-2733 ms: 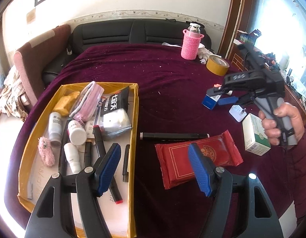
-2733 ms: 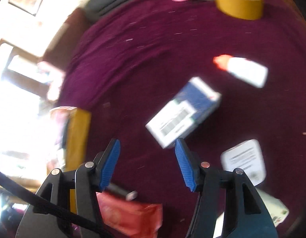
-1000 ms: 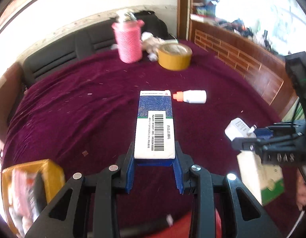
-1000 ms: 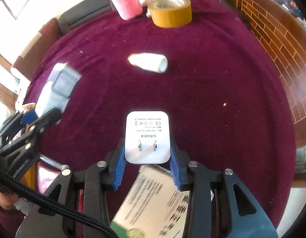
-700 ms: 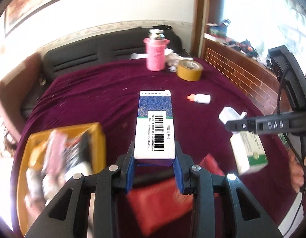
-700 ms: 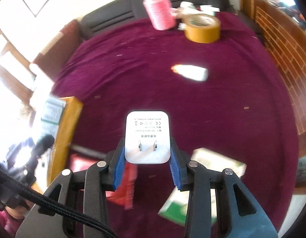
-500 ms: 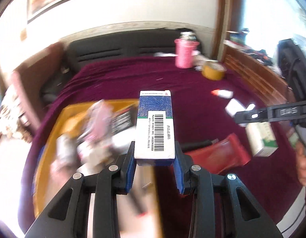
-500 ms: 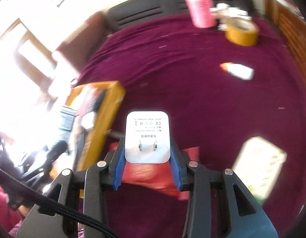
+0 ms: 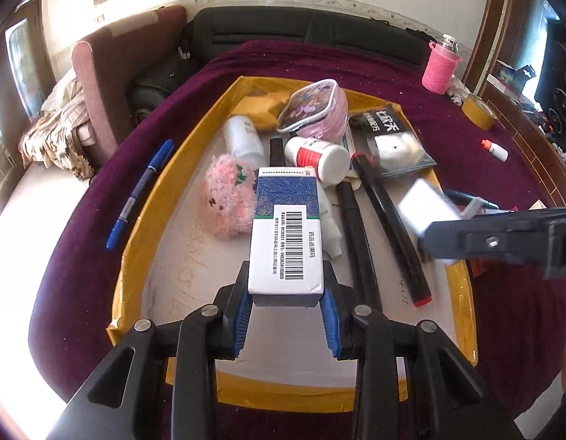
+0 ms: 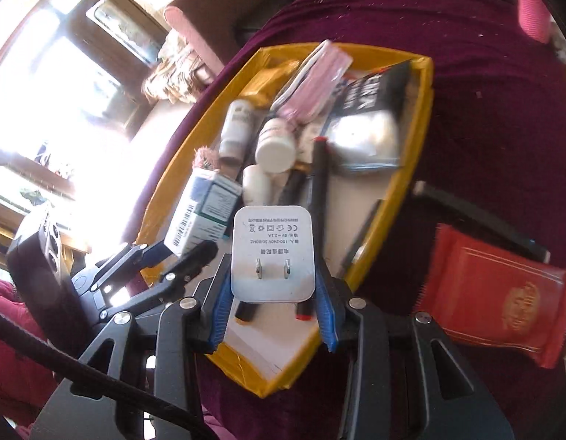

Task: Organize objects
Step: 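Lower the box and the plug into the tray and open both grippers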

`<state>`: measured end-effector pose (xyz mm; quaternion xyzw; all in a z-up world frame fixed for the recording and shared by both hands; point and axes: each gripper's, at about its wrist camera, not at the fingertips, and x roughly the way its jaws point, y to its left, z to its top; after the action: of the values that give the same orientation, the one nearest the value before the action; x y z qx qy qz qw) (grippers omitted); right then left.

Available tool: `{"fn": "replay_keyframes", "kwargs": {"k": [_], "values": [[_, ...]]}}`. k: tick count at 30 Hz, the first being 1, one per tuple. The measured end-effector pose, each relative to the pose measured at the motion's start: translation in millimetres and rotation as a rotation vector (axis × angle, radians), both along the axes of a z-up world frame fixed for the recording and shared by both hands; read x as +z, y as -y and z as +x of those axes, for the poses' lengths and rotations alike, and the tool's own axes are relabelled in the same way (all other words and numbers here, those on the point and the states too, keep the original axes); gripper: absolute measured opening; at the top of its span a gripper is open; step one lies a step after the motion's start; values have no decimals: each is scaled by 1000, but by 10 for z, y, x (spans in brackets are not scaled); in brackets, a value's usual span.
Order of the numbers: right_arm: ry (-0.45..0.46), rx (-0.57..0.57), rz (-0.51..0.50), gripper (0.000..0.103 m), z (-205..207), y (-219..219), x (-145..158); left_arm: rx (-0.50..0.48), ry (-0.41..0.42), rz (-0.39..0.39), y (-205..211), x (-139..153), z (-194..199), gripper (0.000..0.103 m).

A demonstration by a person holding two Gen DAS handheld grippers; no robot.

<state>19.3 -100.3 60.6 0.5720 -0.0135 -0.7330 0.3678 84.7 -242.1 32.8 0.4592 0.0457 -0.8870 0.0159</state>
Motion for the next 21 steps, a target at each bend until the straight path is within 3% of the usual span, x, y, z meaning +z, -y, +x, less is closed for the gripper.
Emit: {"fn": "replay_keyframes", "kwargs": {"k": [10,12,14,16,21], "values": [[30,-21,43,38,-47,183,-281,23,10,-12,57,-60,34,31],[28,-27,45,38,-33,195,-277,34,5,-13,66,-34,61,35],[40,-27,36,41,-34,206,-306,65,-18,-38,71,26,102,50],[42,-26,22,42,-53,234,-268,87,-55,-54,83,110,166,59],[46,-2,-24,42,-42,265,-184,121,-110,-121,93,274,249,61]]}}
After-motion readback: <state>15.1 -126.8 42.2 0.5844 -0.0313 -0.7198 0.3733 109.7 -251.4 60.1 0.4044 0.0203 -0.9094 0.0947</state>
